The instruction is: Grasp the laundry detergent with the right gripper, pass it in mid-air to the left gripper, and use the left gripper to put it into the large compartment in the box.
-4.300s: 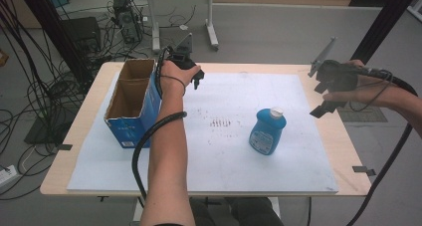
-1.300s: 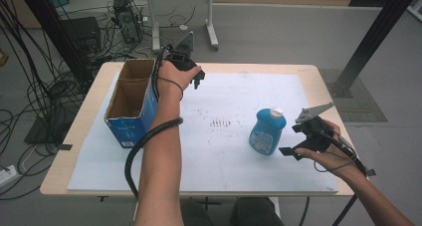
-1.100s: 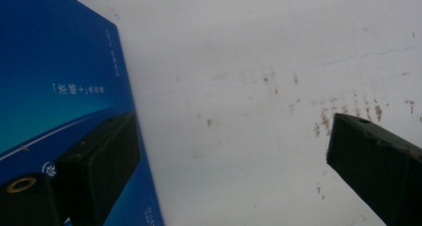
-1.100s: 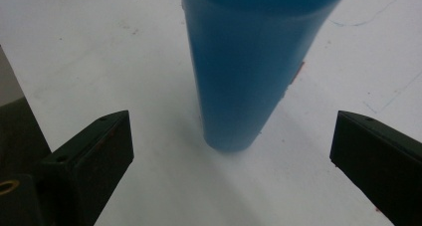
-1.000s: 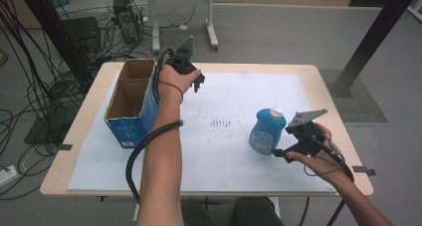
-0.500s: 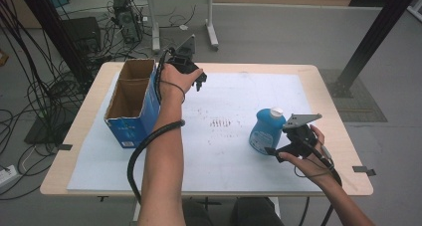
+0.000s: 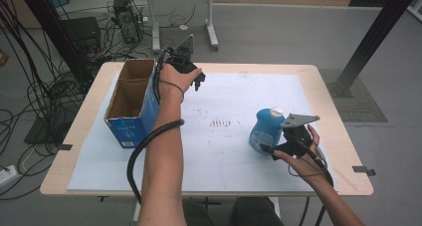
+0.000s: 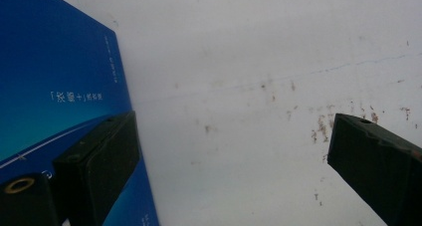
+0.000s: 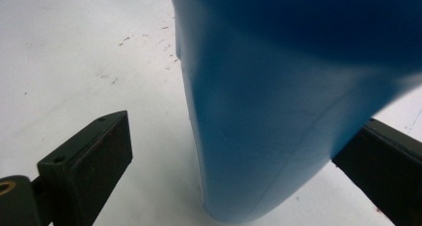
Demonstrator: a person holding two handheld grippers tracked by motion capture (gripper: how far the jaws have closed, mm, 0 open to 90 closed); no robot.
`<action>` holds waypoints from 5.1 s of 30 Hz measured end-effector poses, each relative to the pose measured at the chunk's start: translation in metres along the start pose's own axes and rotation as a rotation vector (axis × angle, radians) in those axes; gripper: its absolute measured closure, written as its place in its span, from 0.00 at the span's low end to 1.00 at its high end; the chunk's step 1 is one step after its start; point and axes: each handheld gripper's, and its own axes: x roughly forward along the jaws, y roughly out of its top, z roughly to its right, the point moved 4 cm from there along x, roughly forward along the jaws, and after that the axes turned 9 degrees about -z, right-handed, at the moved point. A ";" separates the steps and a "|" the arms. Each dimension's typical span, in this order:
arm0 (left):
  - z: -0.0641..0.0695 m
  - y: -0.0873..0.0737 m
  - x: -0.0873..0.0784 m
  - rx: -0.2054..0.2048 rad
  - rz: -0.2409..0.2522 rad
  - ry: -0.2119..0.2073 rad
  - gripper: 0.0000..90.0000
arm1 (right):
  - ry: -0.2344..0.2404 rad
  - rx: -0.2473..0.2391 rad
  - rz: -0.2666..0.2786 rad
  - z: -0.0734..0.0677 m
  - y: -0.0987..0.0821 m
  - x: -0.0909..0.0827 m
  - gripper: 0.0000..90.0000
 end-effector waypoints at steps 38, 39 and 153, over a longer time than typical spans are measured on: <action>0.004 0.002 -0.001 0.005 -0.002 0.012 0.08 | 0.010 0.003 0.026 0.000 0.001 0.006 0.03; 0.004 0.002 -0.001 0.004 -0.001 0.009 0.08 | 0.009 0.001 0.027 0.001 0.001 0.006 0.03; 0.013 0.007 -0.004 0.028 0.023 0.003 0.08 | 0.020 0.017 0.048 -0.002 0.002 0.005 0.03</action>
